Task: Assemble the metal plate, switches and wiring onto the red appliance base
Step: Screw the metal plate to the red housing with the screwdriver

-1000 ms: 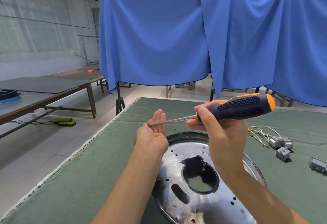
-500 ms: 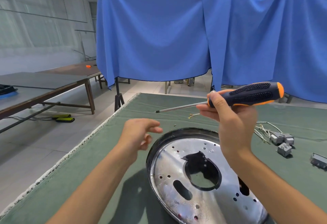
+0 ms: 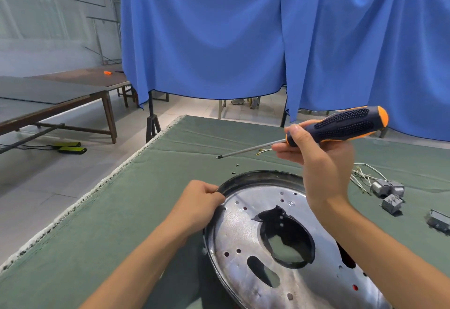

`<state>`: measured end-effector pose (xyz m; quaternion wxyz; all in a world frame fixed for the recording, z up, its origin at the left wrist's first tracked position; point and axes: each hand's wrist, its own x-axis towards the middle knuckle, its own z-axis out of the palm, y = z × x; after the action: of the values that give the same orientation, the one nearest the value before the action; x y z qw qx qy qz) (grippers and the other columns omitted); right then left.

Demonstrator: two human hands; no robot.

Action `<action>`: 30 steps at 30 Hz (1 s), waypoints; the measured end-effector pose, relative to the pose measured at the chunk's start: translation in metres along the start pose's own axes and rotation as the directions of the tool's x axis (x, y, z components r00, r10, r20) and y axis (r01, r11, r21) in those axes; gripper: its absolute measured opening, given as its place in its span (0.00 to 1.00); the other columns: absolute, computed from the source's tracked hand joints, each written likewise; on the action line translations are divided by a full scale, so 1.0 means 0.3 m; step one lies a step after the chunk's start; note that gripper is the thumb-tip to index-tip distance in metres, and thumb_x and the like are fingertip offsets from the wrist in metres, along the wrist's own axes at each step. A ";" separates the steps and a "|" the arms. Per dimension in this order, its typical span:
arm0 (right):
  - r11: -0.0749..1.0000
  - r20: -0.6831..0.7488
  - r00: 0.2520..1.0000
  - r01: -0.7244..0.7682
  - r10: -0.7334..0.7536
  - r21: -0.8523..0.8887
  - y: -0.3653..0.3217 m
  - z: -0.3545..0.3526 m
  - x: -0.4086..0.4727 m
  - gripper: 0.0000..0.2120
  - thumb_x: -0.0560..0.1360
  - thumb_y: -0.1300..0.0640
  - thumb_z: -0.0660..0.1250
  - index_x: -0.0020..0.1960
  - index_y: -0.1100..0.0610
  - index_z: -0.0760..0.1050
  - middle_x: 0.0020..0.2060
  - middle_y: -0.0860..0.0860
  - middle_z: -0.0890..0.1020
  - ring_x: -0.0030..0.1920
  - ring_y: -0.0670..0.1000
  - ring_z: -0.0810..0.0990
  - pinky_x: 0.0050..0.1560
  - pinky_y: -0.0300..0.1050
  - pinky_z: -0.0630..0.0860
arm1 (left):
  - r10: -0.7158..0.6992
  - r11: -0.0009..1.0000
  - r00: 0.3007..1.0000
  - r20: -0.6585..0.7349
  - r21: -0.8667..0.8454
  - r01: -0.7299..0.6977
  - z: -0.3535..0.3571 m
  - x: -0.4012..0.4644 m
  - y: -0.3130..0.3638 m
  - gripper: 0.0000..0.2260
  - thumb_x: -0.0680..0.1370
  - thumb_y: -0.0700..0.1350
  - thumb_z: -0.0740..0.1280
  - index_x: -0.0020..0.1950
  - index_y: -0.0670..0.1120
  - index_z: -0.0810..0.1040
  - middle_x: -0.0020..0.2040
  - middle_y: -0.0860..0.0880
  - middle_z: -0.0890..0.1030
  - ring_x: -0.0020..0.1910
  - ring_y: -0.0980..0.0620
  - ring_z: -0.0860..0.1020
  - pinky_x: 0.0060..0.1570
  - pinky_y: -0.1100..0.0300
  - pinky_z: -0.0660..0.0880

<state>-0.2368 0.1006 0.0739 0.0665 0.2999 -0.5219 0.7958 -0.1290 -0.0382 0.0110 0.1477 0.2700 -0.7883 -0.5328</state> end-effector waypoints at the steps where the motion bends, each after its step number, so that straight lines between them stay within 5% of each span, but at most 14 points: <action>1: 1.000 0.006 1.000 -0.003 0.003 -0.002 0.004 0.002 0.000 0.04 0.75 0.65 0.68 0.41 0.62 0.76 0.29 0.49 0.80 0.32 0.57 0.84 0.33 0.44 0.80 | -0.003 1.000 1.000 -0.001 -0.009 0.003 -0.004 0.003 -0.005 0.07 0.74 0.37 0.63 0.38 0.39 0.77 0.35 0.45 0.68 0.36 0.50 0.65 0.39 0.58 0.62; 7: 1.000 0.026 1.000 -0.006 0.006 -0.004 0.011 0.006 -0.008 0.05 0.74 0.65 0.68 0.39 0.61 0.76 0.30 0.50 0.80 0.31 0.56 0.84 0.32 0.44 0.80 | -0.018 0.992 0.999 -0.029 -0.124 0.014 0.004 0.014 -0.015 0.09 0.74 0.36 0.64 0.38 0.29 0.74 0.33 0.44 0.69 0.35 0.50 0.66 0.39 0.58 0.63; 15: 1.000 -0.011 1.000 0.030 -0.030 0.002 -0.023 -0.011 -0.005 0.07 0.72 0.61 0.66 0.35 0.57 0.76 0.29 0.50 0.79 0.25 0.53 0.79 0.28 0.44 0.78 | 0.004 0.986 0.998 -0.061 -0.168 -0.015 0.025 0.009 -0.014 0.11 0.74 0.38 0.65 0.32 0.42 0.70 0.32 0.44 0.65 0.34 0.49 0.63 0.38 0.58 0.60; 21: 0.999 -0.008 0.999 0.037 -0.037 -0.024 -0.022 -0.020 -0.034 0.06 0.72 0.60 0.67 0.36 0.58 0.75 0.30 0.50 0.79 0.25 0.53 0.79 0.28 0.45 0.78 | -0.069 0.946 0.996 -0.052 -0.320 0.049 0.029 0.002 -0.023 0.09 0.77 0.46 0.63 0.42 0.42 0.77 0.36 0.41 0.73 0.35 0.47 0.71 0.40 0.56 0.66; 25: 0.998 0.001 0.999 0.051 -0.051 -0.031 -0.035 -0.029 -0.041 0.06 0.72 0.60 0.66 0.37 0.59 0.75 0.30 0.49 0.79 0.25 0.53 0.79 0.29 0.45 0.79 | -0.065 0.931 0.995 -0.074 -0.364 0.033 0.023 -0.006 -0.031 0.15 0.76 0.43 0.62 0.44 0.29 0.77 0.38 0.41 0.75 0.38 0.48 0.71 0.42 0.54 0.67; 30: 0.997 -0.010 0.997 0.072 -0.072 -0.022 -0.055 -0.034 -0.036 0.06 0.73 0.61 0.66 0.38 0.62 0.74 0.29 0.50 0.78 0.24 0.53 0.78 0.27 0.46 0.79 | -0.001 0.942 0.990 -0.138 -0.331 -0.045 0.032 -0.014 -0.037 0.14 0.76 0.40 0.63 0.44 0.28 0.77 0.38 0.41 0.76 0.38 0.48 0.71 0.42 0.55 0.68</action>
<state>-0.2252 0.1189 0.0782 0.1012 0.3135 -0.5189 0.7888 -0.1275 -0.0318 -0.0027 0.2509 0.2681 -0.6777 -0.6371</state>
